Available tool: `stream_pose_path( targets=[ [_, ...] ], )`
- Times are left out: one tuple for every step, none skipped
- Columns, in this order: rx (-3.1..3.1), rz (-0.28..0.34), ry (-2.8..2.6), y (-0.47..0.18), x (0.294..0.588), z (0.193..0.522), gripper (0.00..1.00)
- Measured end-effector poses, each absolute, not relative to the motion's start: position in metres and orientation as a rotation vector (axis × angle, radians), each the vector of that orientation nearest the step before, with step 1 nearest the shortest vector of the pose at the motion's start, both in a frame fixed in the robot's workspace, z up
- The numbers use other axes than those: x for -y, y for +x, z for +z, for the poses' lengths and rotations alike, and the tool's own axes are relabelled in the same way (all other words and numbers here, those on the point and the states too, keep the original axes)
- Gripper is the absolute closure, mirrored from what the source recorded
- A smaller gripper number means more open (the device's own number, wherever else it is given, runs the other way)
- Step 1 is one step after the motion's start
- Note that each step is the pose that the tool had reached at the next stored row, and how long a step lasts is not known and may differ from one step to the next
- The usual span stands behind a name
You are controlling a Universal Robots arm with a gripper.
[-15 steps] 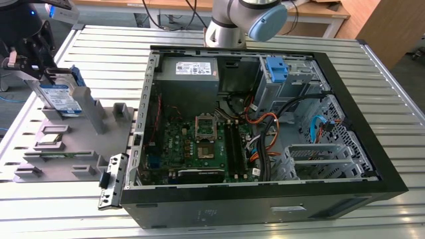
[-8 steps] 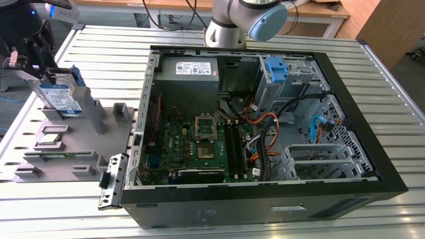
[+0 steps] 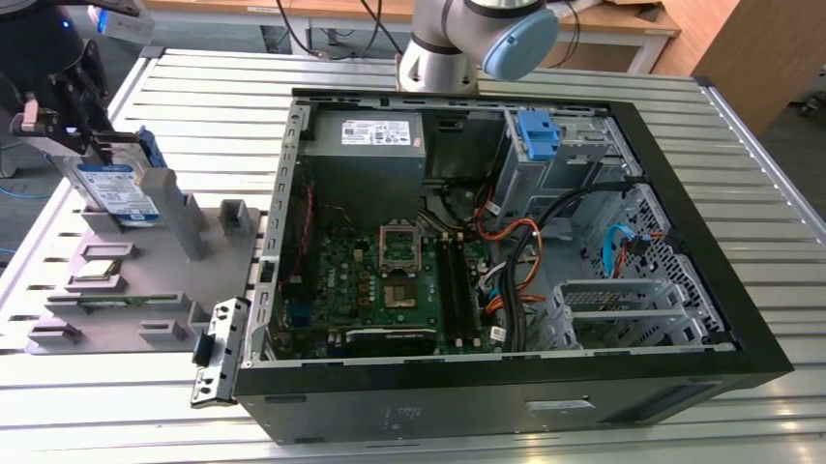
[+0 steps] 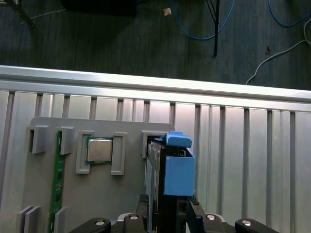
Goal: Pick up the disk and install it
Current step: 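Pick up the disk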
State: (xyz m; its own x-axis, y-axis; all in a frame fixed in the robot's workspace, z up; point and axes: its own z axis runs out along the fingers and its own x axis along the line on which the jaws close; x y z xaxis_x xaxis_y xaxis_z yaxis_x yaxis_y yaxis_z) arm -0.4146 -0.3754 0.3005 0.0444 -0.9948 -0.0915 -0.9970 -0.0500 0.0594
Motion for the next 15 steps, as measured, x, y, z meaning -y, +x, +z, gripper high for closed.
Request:
stream_pose_path(
  targets=[
    [-2.151,0.167,-2.256,-0.4146,0.3754,0.3005,0.56],
    [-2.151,0.167,-2.255,-0.4149,0.3754,0.3005,0.56],
    [-2.151,0.167,-2.255,-0.4149,0.3754,0.3006,0.56],
    [-2.151,0.167,-2.255,-0.415,0.3754,0.3008,0.56],
    [-2.15,0.166,-2.255,-0.415,0.3754,0.3009,0.56],
    [-2.15,0.166,-2.255,-0.415,0.3754,0.301,0.56],
    [-2.15,0.166,-2.255,-0.4151,0.3754,0.301,0.56],
    [-2.15,0.165,-2.255,-0.4151,0.3754,0.301,0.56],
    [-2.15,0.165,-2.255,-0.4151,0.3754,0.3011,0.56],
    [-2.15,0.165,-2.255,-0.4151,0.3754,0.3011,0.56],
    [-2.15,0.165,-2.255,-0.4151,0.3754,0.3011,0.56],
    [-2.15,0.165,-2.255,-0.4151,0.3754,0.3011,0.56],
    [-2.15,0.165,-2.255,-0.4151,0.3754,0.3011,0.56],
    [-2.15,0.165,-2.255,-0.4151,0.3754,0.3011,0.56],
    [-2.15,0.165,-2.255,-0.4151,0.3754,0.3011,0.56]
  ],
)
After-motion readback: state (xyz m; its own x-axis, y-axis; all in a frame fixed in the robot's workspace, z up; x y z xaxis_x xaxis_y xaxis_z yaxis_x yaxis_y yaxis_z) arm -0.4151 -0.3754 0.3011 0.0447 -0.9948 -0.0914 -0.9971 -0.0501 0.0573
